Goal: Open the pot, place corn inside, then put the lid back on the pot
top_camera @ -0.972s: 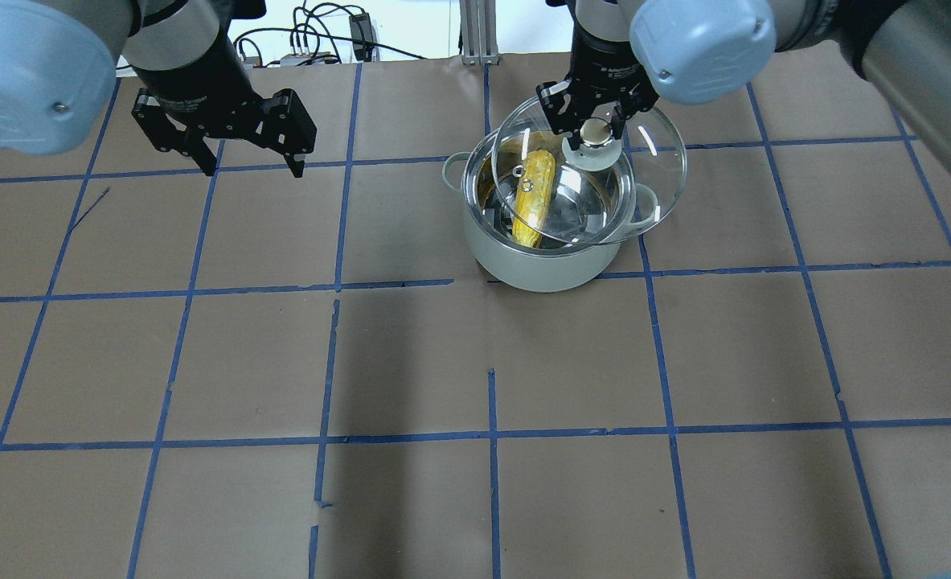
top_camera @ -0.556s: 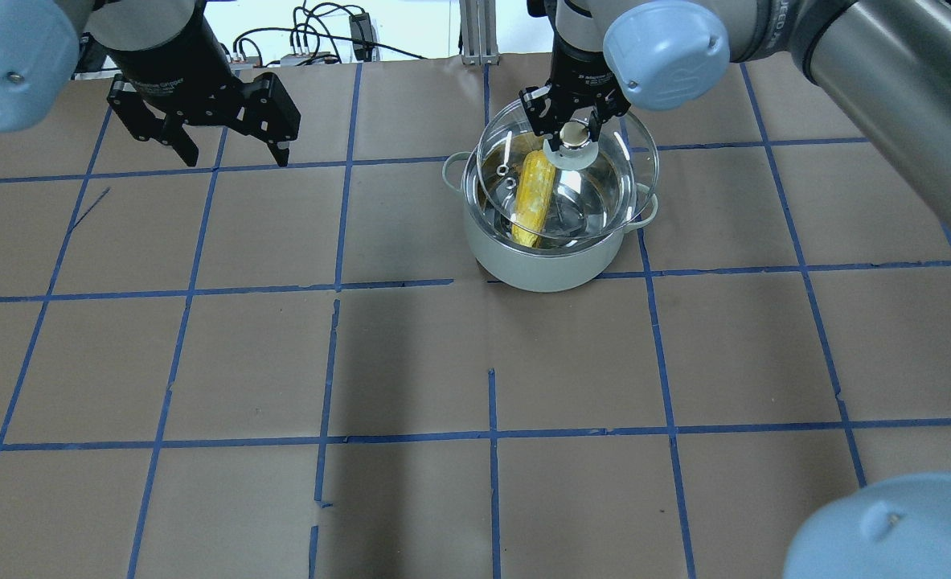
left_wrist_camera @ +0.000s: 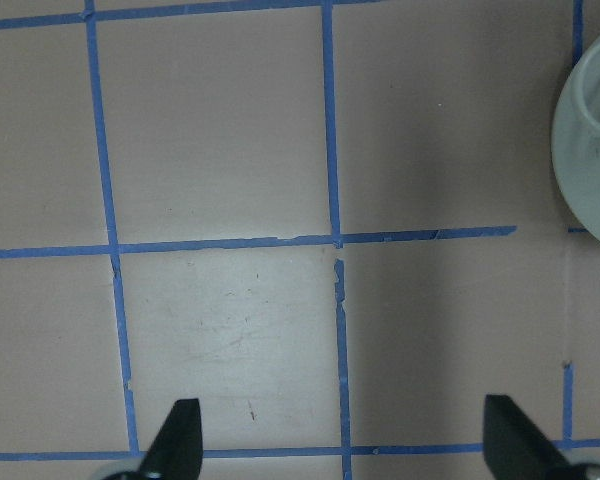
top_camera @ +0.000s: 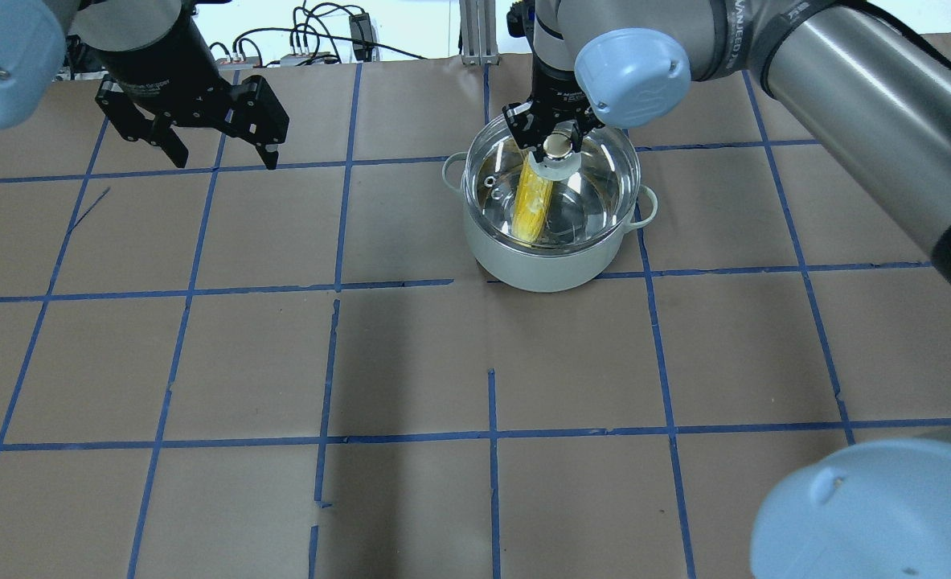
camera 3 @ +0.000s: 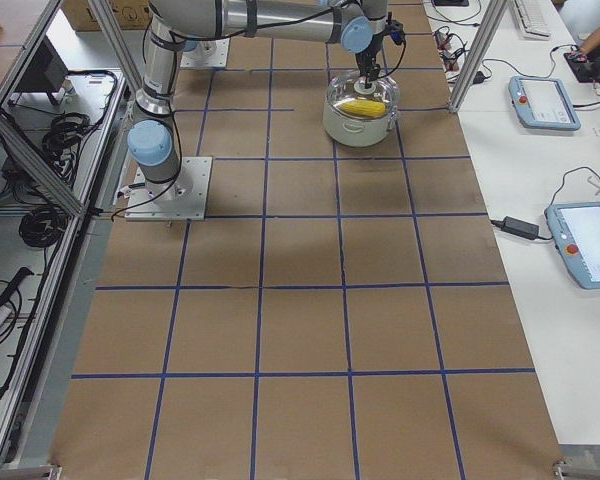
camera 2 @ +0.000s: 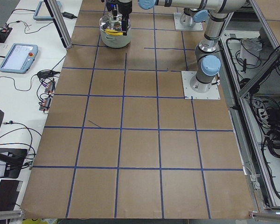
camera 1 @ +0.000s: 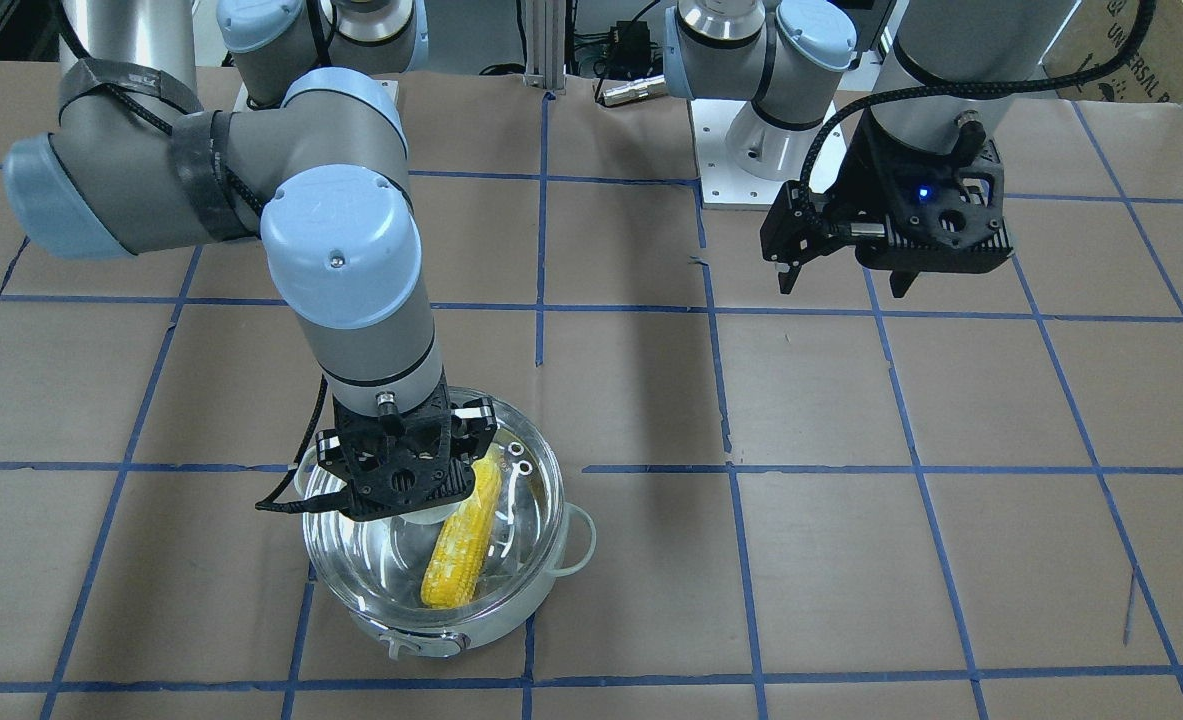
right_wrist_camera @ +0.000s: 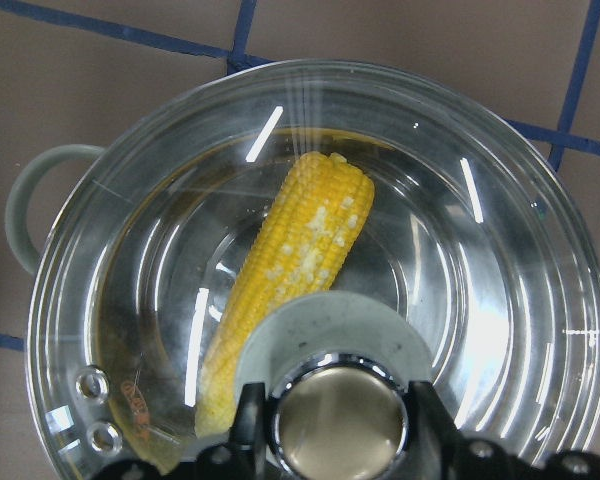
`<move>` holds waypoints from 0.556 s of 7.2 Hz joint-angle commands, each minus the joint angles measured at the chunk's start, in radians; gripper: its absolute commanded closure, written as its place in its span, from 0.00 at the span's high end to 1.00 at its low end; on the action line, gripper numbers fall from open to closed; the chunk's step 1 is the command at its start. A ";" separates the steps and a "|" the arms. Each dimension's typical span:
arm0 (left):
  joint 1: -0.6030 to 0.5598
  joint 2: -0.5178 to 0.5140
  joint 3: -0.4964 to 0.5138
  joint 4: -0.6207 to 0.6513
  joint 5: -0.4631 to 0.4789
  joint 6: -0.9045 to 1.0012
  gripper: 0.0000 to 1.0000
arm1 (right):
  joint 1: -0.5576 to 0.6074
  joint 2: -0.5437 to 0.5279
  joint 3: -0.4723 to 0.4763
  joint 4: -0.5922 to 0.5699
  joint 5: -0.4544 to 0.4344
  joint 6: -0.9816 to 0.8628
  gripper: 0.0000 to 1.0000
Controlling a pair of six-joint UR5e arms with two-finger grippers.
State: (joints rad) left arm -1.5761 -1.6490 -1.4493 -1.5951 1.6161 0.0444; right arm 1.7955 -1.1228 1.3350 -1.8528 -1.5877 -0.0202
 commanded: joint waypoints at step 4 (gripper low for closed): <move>0.008 0.000 -0.006 0.000 -0.001 0.002 1.00 | 0.008 0.005 0.004 -0.003 0.002 0.000 0.42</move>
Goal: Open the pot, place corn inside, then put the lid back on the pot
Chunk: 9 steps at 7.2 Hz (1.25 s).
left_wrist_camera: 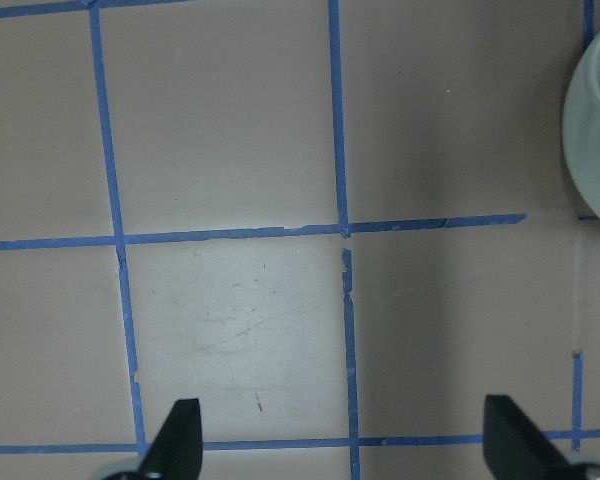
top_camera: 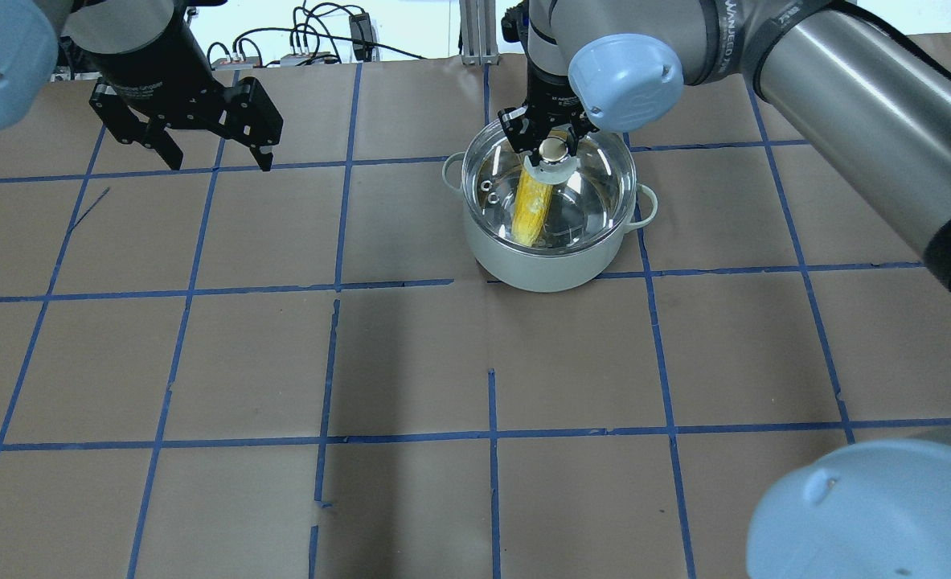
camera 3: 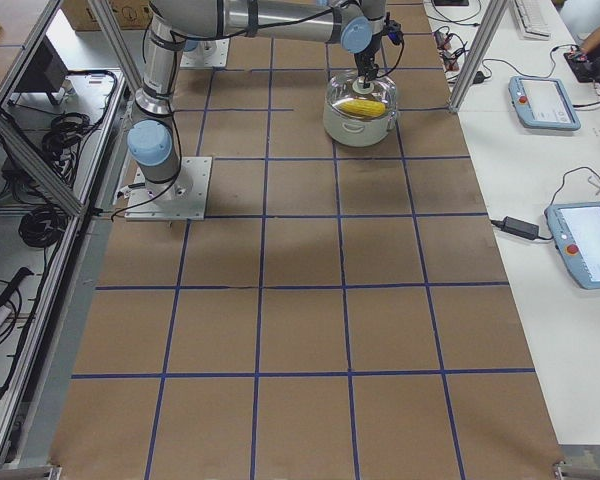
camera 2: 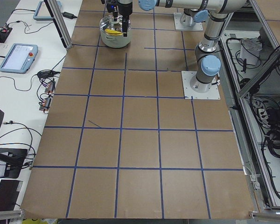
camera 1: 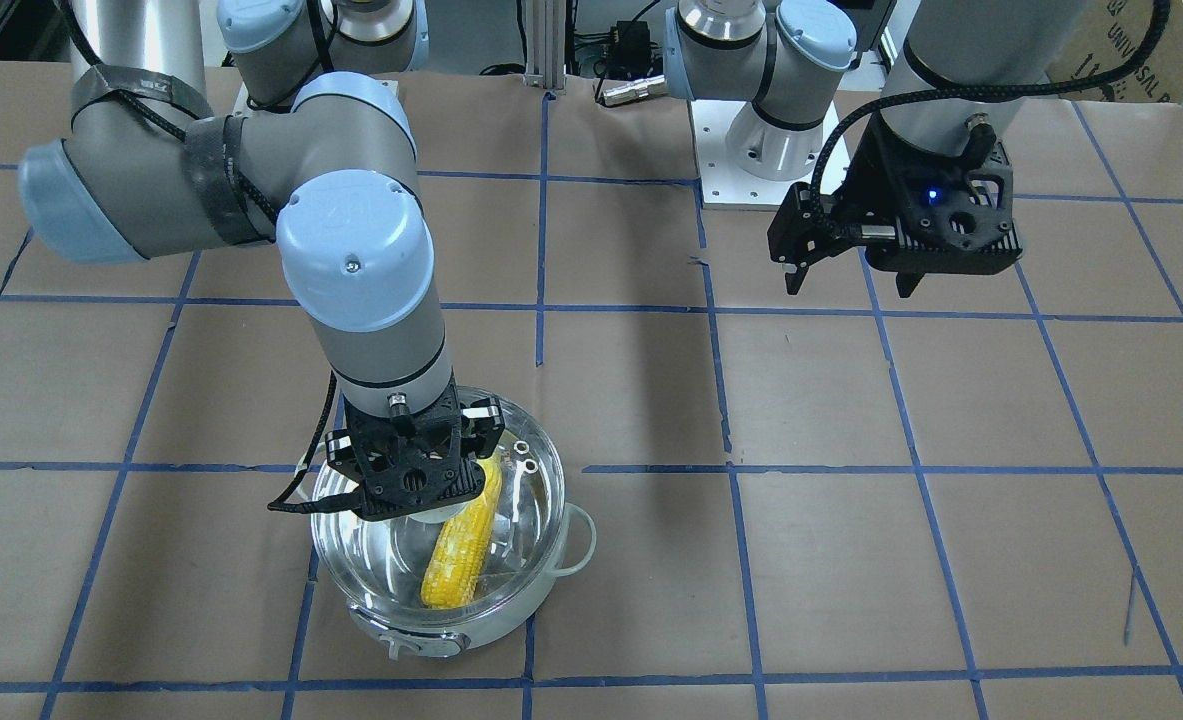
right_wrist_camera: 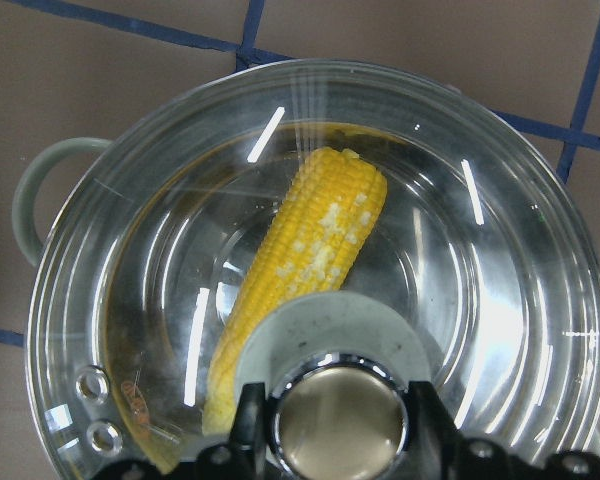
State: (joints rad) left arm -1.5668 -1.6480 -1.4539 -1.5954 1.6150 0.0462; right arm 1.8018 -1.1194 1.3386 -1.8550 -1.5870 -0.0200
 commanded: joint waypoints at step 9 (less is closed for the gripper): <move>0.001 -0.003 -0.002 0.000 0.006 0.000 1.00 | 0.002 0.023 -0.002 -0.013 -0.002 -0.006 0.46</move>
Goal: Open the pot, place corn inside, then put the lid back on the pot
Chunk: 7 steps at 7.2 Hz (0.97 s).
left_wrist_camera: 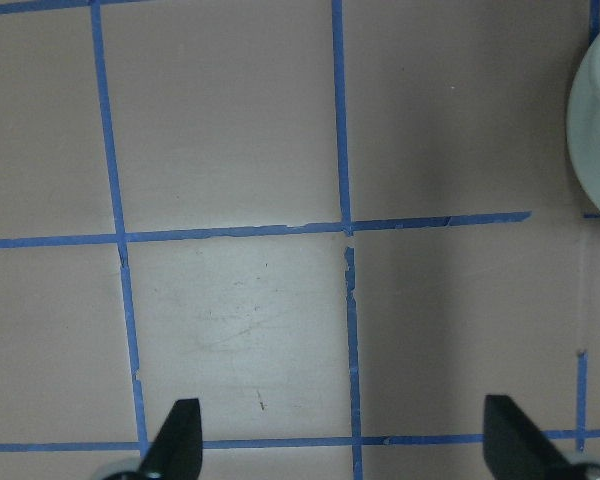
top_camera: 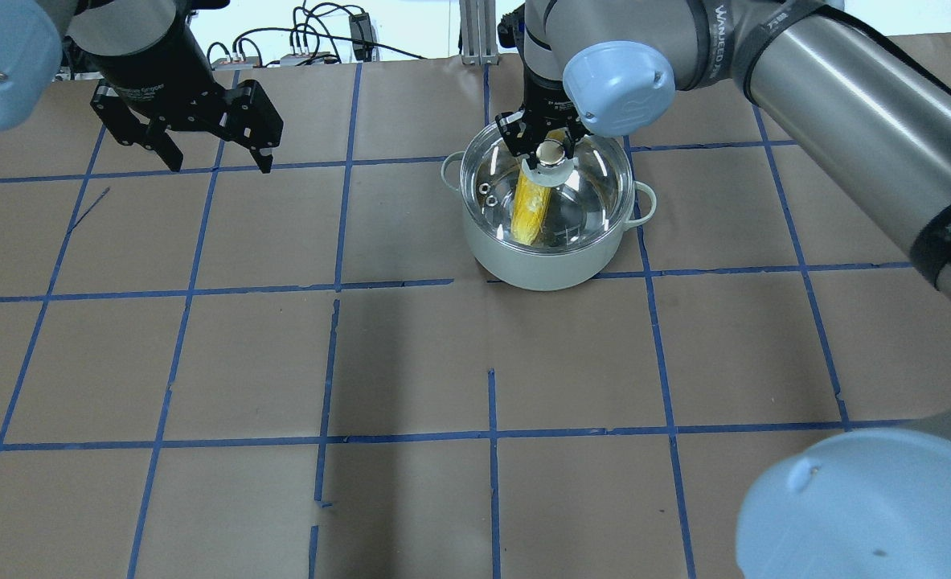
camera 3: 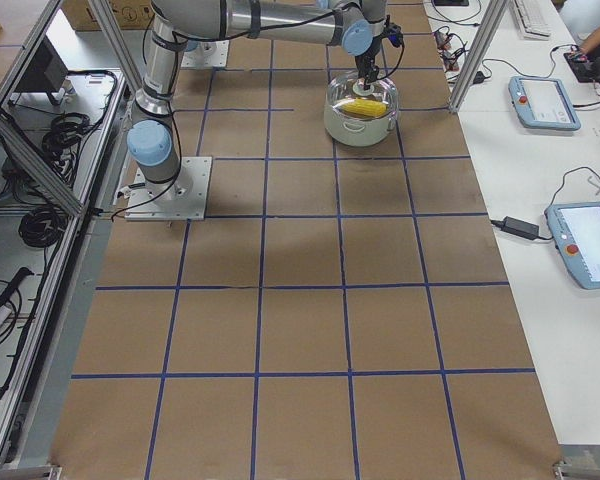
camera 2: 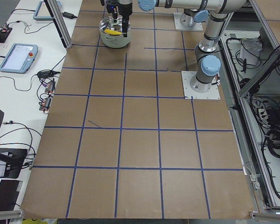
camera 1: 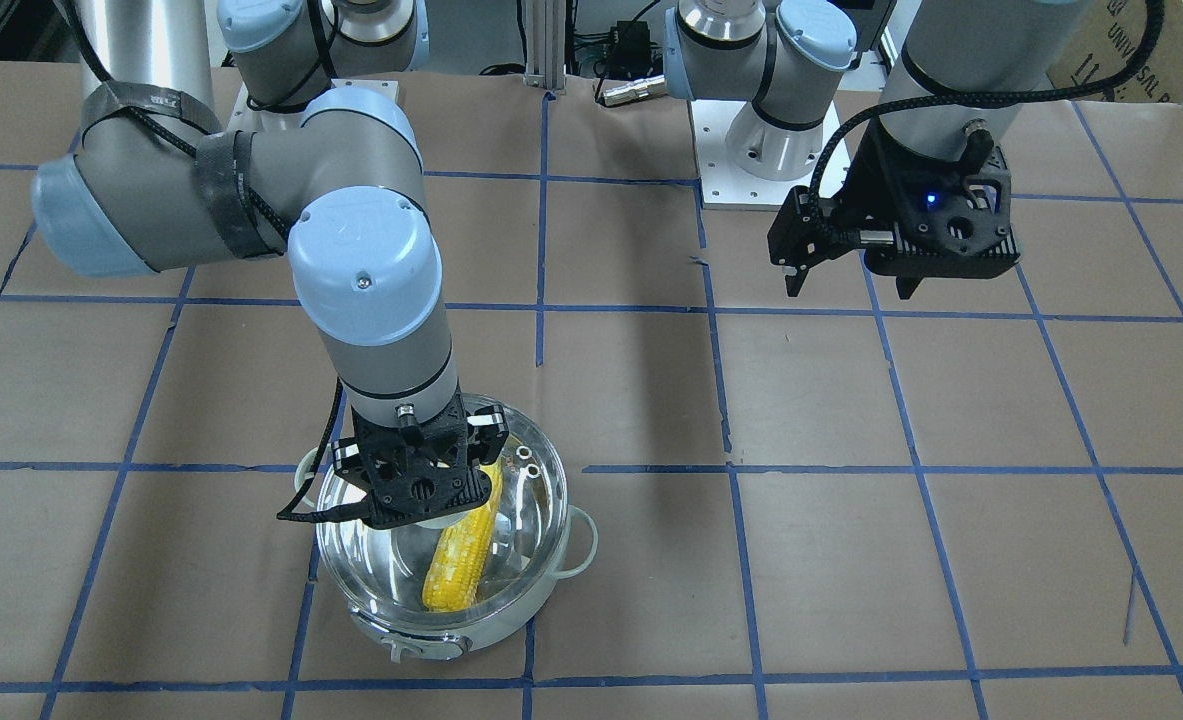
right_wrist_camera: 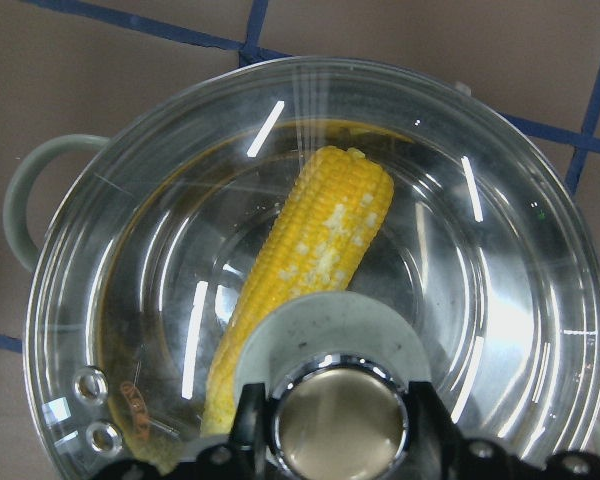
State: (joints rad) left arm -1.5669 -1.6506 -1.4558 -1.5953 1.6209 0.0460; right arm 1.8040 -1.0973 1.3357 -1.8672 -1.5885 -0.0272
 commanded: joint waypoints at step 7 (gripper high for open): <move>0.001 -0.002 0.000 0.000 0.002 0.000 1.00 | -0.024 -0.085 0.022 -0.057 -0.057 -0.013 1.00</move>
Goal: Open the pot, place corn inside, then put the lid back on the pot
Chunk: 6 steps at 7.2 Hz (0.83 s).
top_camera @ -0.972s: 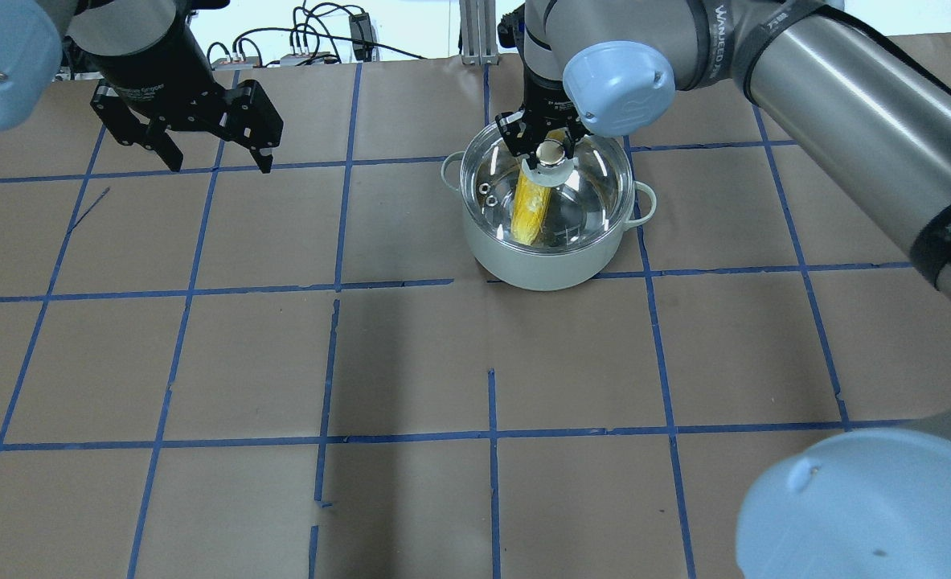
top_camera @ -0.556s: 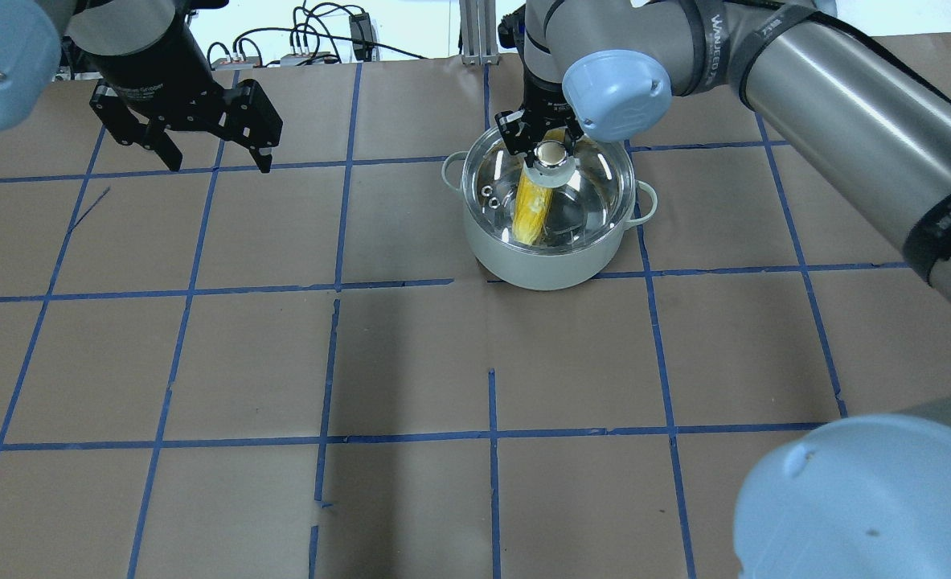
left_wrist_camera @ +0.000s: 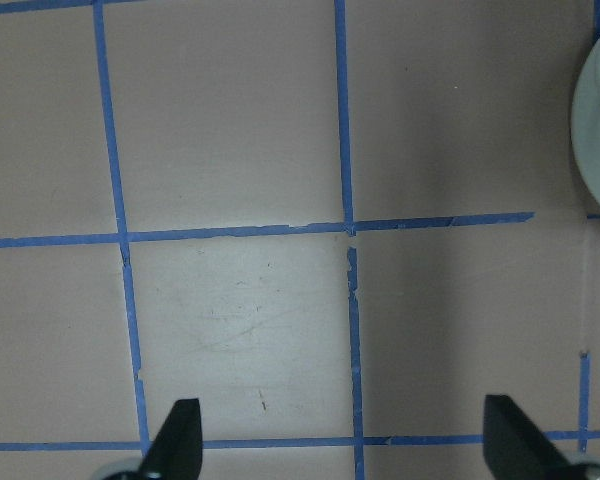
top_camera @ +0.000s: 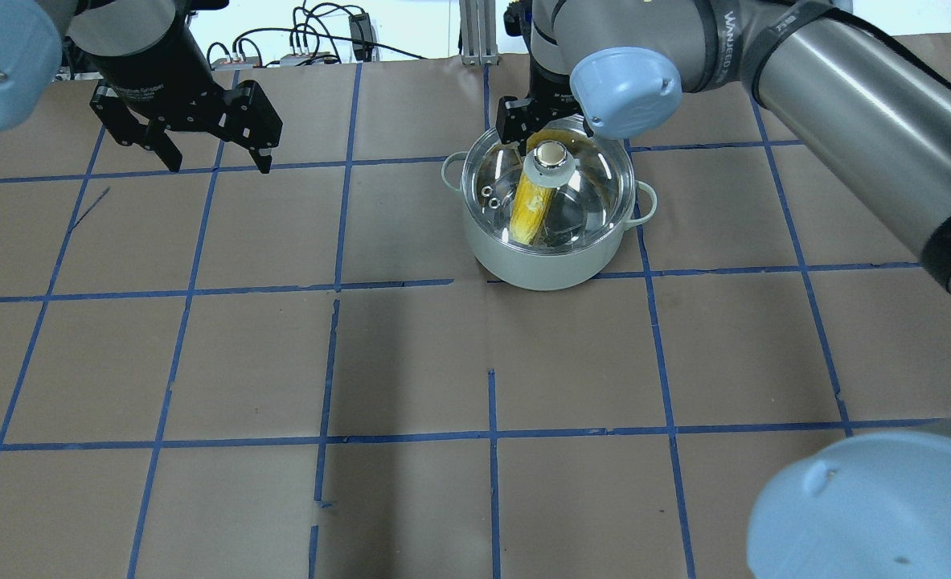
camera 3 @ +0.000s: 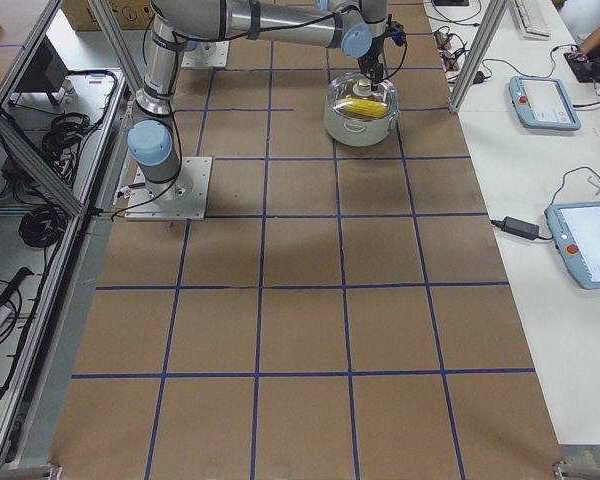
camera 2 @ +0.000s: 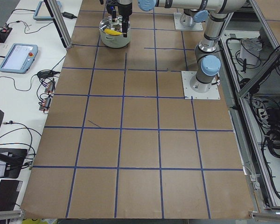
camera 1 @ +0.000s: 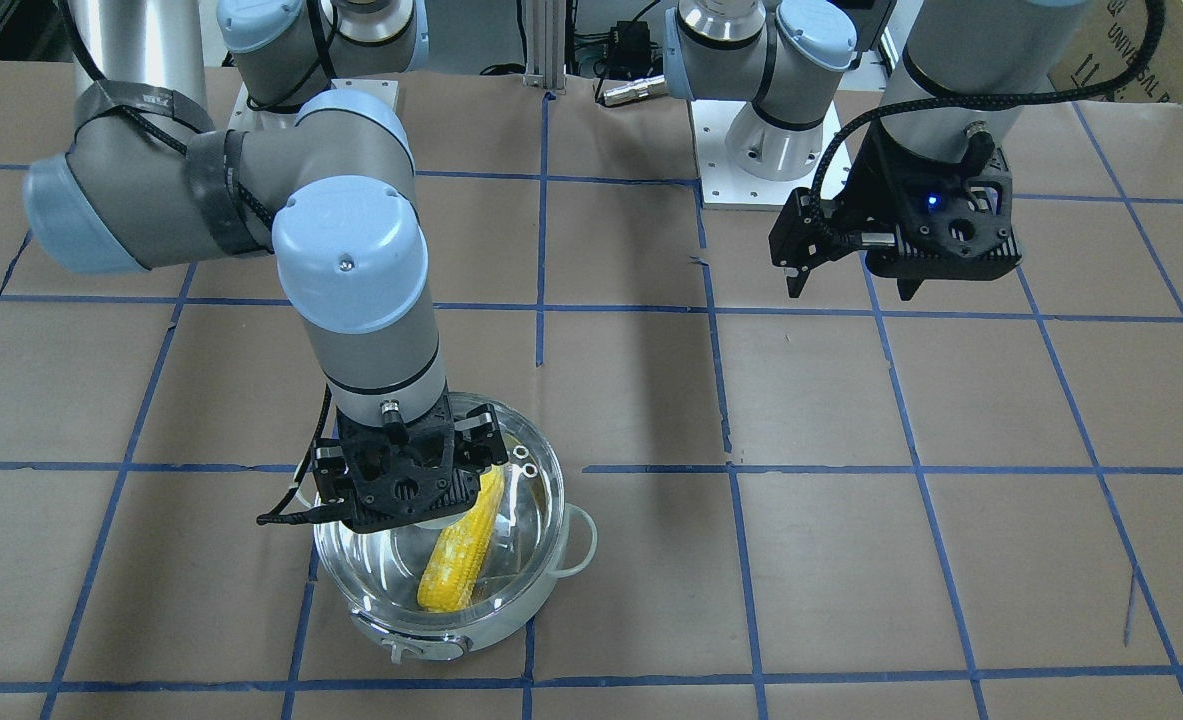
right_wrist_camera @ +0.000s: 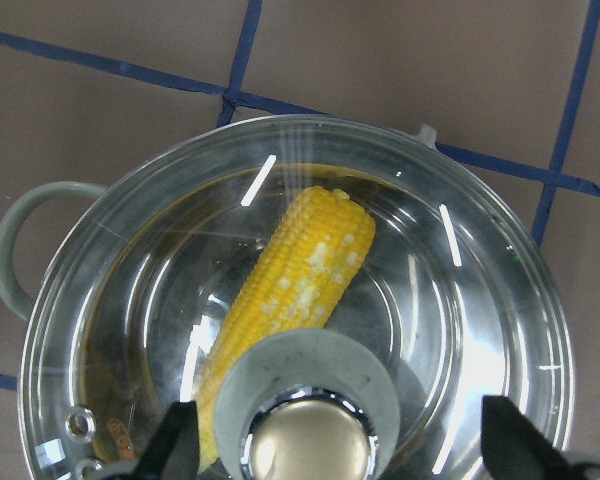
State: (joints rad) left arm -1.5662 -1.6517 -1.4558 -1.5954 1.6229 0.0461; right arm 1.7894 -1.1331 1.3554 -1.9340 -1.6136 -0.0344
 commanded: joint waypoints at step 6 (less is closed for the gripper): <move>0.000 0.001 0.000 -0.002 0.000 0.000 1.00 | -0.243 -0.443 0.183 0.283 -0.037 -0.145 1.00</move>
State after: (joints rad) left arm -1.5662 -1.6511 -1.4557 -1.5963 1.6230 0.0460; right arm 1.5770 -1.5157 1.4805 -1.6801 -1.6507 -0.1772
